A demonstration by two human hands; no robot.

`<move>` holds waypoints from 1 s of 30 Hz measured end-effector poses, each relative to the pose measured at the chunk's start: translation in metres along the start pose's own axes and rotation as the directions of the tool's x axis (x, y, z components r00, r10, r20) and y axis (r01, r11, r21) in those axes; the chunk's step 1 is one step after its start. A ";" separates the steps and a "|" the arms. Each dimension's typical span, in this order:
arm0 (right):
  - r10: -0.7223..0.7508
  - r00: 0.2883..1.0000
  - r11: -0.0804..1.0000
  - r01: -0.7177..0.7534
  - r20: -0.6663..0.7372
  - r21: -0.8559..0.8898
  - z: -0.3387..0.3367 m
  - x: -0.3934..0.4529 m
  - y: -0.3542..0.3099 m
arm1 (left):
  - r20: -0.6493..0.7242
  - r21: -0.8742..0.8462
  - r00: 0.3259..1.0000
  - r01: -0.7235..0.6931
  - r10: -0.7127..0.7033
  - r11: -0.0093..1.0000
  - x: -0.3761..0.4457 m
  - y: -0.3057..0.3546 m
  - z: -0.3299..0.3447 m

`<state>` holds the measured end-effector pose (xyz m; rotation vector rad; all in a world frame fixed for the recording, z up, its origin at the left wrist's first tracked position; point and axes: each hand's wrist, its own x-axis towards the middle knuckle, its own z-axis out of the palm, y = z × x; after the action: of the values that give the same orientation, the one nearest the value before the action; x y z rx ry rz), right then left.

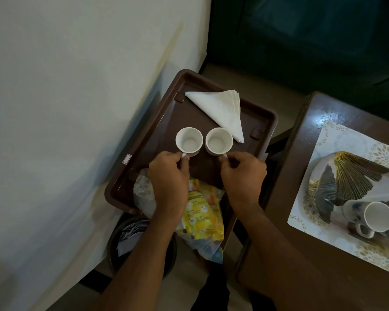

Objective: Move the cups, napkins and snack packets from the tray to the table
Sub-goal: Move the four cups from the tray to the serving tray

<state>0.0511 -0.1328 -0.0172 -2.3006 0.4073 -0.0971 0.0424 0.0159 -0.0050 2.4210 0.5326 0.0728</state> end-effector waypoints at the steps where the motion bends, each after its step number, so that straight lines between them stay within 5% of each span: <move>1: -0.004 1.000 1.000 0.005 -0.019 0.014 0.000 0.000 0.000 | -0.012 -0.012 1.000 -0.003 0.003 1.000 -0.003 0.002 0.000; 15: -0.074 0.988 0.990 0.090 -0.136 0.112 -0.062 0.011 0.011 | -0.111 -0.125 0.989 -0.109 0.096 0.986 -0.026 0.063 0.005; 30: 0.001 0.962 1.000 -0.007 -0.273 -0.021 -0.241 0.041 0.140 | 0.066 -0.152 0.946 -0.304 0.317 0.940 -0.123 0.205 0.103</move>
<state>0.0067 -0.4039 0.0466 -2.3138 0.5550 -0.4139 0.0214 -0.2382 0.0493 2.3367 0.0958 0.1308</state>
